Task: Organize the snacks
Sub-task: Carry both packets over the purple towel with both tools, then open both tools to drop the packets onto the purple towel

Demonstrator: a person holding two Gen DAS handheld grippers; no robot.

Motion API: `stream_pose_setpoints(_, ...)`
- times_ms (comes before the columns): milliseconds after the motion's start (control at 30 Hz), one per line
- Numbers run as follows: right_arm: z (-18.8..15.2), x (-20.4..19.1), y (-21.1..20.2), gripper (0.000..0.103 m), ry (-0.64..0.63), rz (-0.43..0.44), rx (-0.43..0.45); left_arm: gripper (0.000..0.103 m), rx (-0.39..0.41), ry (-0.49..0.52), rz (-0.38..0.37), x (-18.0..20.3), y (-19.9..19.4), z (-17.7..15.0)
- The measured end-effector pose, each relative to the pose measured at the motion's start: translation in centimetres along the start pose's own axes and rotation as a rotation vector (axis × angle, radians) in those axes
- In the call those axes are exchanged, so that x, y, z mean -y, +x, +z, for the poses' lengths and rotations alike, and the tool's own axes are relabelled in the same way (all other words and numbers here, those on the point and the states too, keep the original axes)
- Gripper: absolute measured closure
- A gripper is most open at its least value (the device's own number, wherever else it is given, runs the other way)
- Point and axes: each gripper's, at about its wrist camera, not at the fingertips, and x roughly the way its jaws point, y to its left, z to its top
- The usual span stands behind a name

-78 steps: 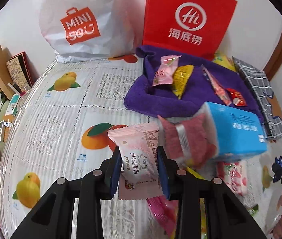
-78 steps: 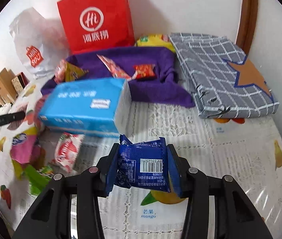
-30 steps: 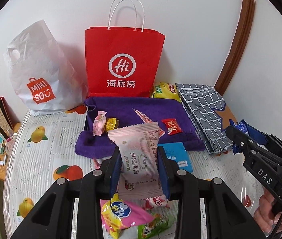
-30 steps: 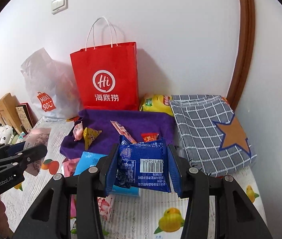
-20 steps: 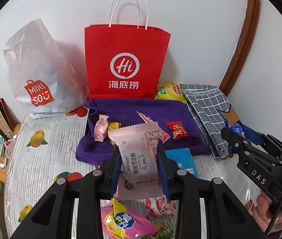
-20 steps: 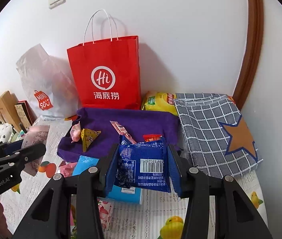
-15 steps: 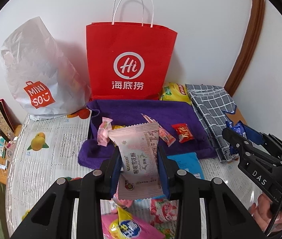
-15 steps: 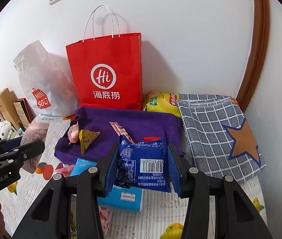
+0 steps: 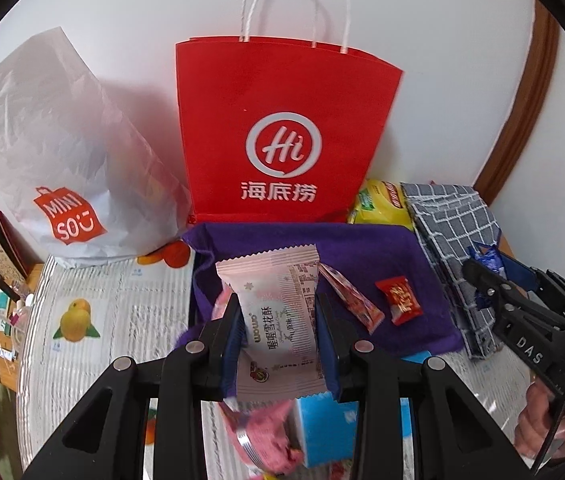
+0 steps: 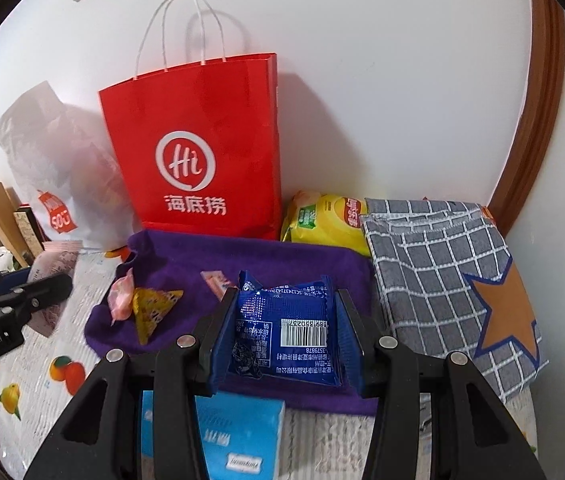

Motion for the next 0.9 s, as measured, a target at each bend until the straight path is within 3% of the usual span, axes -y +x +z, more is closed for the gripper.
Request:
stream_pose_setpoints(367, 1.5, 2.2, 5.0, 0.056, 0.041, 0.0, -0.03, 0.07, -0.049, -0.036, -0.011, -1.1, 5.1, 1.5)
stream_pose_setpoints(567, 0.3, 2.1, 8.7, 0.056, -0.006, -0.007, -0.117, 0.07, -0.099, -0.047, -0.033, -1.2, 8.6, 1.3)
stream_pose_setpoints(900, -1.9, 1.5, 13.2, 0.055, -0.015, 0.009, -0.237, 0.07, -0.145, -0.045, -0.048, -1.8, 11.1, 0.7)
